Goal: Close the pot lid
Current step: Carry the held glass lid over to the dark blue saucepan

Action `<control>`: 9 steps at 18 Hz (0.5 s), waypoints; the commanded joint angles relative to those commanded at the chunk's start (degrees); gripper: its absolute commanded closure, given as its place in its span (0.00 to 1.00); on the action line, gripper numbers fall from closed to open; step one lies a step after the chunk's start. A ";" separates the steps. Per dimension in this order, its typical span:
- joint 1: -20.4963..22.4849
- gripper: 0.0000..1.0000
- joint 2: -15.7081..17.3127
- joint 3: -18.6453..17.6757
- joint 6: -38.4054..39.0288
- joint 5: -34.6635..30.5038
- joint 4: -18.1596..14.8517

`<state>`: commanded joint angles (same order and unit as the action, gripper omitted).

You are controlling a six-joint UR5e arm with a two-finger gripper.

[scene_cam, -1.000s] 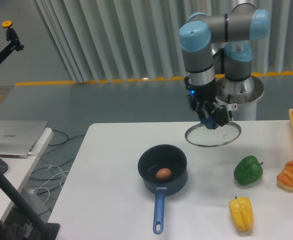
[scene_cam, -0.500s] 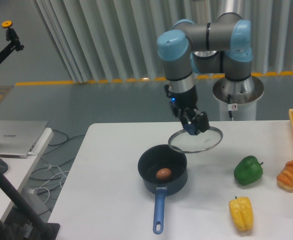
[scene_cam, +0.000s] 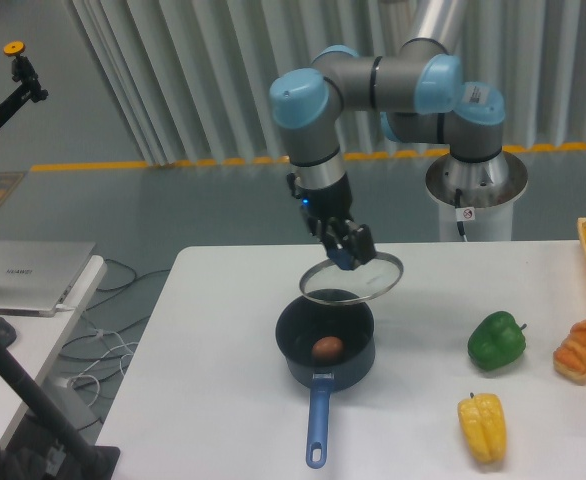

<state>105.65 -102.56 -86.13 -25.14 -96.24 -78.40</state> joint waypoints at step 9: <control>-2.64 0.62 -3.69 1.67 3.00 -2.55 1.41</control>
<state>103.01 -106.26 -84.46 -22.15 -98.79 -76.99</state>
